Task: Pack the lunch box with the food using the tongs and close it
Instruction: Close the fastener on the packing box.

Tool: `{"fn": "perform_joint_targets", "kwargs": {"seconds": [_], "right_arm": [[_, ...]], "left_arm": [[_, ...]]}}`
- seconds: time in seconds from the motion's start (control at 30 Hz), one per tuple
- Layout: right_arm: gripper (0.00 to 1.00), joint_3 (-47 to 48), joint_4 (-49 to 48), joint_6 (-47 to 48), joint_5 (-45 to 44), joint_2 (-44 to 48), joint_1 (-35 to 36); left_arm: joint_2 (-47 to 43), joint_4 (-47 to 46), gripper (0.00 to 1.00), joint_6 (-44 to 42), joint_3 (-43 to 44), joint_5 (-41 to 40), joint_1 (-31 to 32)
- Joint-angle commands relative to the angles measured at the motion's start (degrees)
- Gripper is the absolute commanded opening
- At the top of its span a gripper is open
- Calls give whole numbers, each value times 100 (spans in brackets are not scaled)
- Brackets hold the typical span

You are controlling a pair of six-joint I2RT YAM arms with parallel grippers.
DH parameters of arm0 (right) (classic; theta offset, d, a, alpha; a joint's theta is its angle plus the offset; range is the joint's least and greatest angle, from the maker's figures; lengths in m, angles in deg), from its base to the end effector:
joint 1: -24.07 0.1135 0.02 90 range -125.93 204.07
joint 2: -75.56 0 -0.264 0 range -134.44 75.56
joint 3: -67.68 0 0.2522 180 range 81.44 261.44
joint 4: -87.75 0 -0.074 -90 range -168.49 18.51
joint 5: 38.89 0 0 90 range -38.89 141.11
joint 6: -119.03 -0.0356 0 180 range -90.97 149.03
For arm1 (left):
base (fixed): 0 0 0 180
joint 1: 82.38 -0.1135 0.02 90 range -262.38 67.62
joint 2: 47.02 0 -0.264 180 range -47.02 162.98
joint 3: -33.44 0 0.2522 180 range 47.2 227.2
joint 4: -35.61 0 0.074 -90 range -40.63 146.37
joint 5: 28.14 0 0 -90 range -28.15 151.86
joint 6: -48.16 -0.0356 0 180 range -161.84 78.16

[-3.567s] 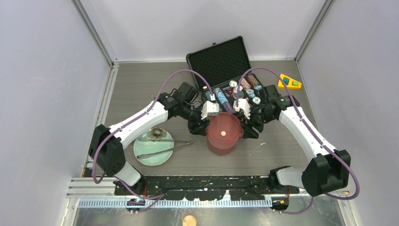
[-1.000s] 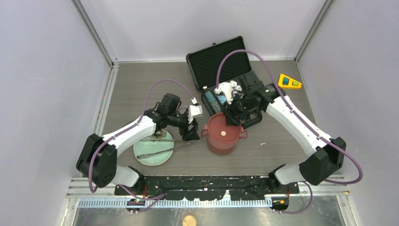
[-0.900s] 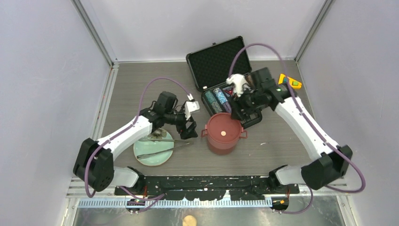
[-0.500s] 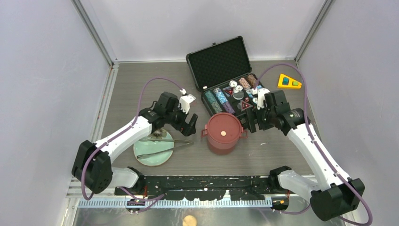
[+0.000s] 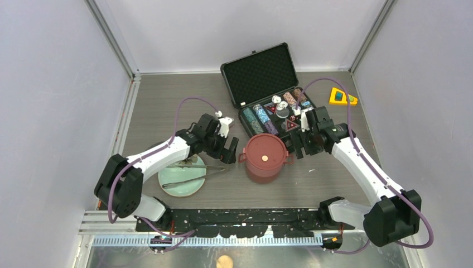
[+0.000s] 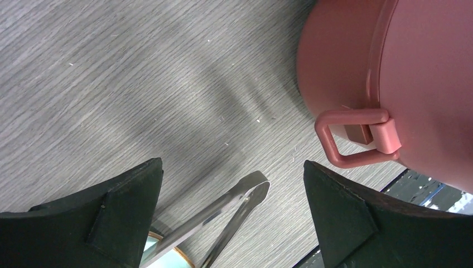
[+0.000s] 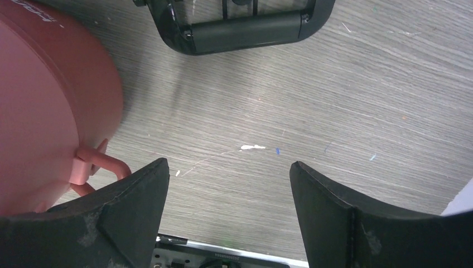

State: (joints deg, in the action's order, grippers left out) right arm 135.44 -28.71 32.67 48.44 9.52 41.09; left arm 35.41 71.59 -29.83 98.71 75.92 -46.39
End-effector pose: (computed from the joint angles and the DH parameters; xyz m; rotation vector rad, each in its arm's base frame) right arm 0.2076 0.0618 0.2657 -0.4596 2.6076 0.0161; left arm 0.2306 -0.1782 0.2140 0.6391 2.4995 -0.6398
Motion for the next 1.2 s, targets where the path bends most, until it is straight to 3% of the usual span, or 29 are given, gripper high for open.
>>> {"fn": "perform_joint_targets", "kwargs": {"seconds": [0.0,0.1,0.17,0.3,0.4,0.53,0.63,0.9,1.17], "right_arm": [[84,587,25,-123,-245,59,-54],[85,1018,223,-351,25,-110,-78],[84,1056,477,-32,530,-252,-79],[87,584,740,2120,1623,356,-347],[92,491,916,3561,2434,994,-638],[92,771,1841,4882,3625,738,-640],[90,528,1904,5635,4121,660,-638],[90,344,821,5150,4645,-112,-632],[84,95,453,5070,4806,-354,-441]], "left_arm": [[-186,-175,100,321,51,-128,6],[-241,-81,100,295,78,-178,2],[-283,-21,100,123,85,-68,-29],[-739,-381,100,-328,-221,986,-565],[-964,-178,100,-685,-68,1305,-888],[-1150,-61,100,-766,96,1516,-1072],[-1229,-152,100,-639,106,1608,-1202],[-1212,-235,100,-485,144,1745,-1322],[-1174,-222,100,-519,155,1757,-1349]]}}
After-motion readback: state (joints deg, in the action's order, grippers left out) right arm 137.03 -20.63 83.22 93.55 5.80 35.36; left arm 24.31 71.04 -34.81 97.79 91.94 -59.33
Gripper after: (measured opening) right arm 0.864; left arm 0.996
